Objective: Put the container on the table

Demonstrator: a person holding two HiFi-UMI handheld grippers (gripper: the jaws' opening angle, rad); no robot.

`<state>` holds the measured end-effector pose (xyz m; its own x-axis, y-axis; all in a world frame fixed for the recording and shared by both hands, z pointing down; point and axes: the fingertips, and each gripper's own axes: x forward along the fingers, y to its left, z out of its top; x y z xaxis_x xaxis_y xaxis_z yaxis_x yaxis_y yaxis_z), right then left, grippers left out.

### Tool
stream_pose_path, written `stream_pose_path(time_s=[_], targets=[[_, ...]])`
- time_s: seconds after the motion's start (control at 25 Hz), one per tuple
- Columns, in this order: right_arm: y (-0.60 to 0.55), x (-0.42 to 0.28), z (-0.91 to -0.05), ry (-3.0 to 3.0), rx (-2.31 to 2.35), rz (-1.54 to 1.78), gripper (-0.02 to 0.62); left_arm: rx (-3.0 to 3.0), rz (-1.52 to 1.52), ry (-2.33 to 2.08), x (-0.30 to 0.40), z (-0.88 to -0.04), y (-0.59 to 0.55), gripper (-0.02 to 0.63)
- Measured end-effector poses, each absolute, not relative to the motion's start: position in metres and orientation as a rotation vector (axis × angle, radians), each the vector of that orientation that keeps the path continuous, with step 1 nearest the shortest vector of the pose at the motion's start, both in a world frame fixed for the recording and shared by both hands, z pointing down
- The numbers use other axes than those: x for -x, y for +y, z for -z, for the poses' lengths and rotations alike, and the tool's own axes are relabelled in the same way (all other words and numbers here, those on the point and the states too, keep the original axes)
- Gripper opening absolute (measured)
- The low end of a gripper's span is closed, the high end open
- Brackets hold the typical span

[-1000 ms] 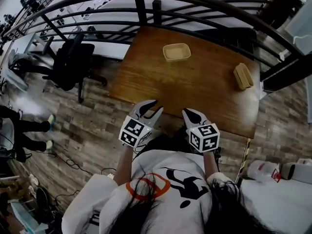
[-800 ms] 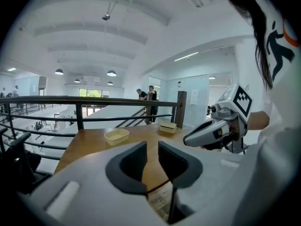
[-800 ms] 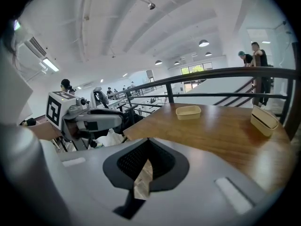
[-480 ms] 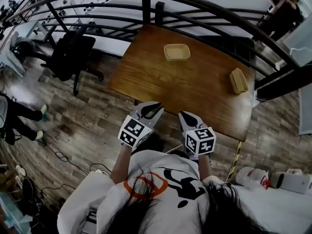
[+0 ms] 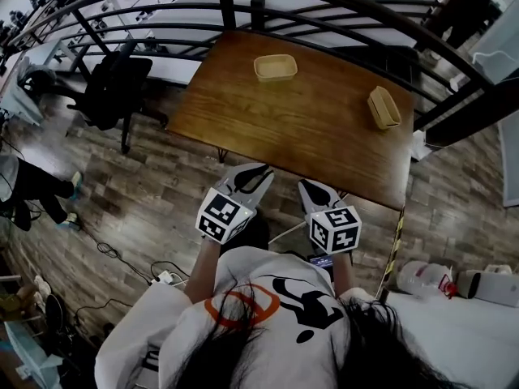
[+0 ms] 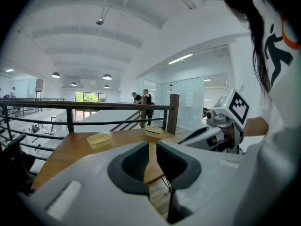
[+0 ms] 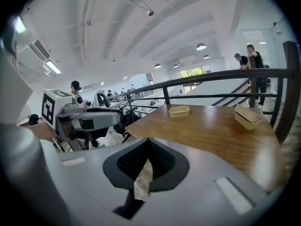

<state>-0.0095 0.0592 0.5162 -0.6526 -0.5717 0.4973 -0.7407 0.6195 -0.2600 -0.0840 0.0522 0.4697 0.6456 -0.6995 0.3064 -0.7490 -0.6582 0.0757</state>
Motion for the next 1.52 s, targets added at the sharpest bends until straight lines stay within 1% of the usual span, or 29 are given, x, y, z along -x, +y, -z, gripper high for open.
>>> stream_pose_path(time_s=[0.24,0.76,1.52], targets=[[0.11,-0.024,-0.518,-2.504,-1.012,-0.637,0.02,-2.654,-0.379,-1.21,0.043,-0.47,0.105,0.045],[0.193,-0.047,-0.517,-2.553,-0.919,-0.615,0.02,-2.576,-0.399,-1.275,0.012,-0.484,0.207,0.045],[0.22,-0.068,-0.514,-2.575,-0.902,-0.582,0.02,-2.599,-0.401,-1.272,-0.015,-0.482,0.233,0.045]])
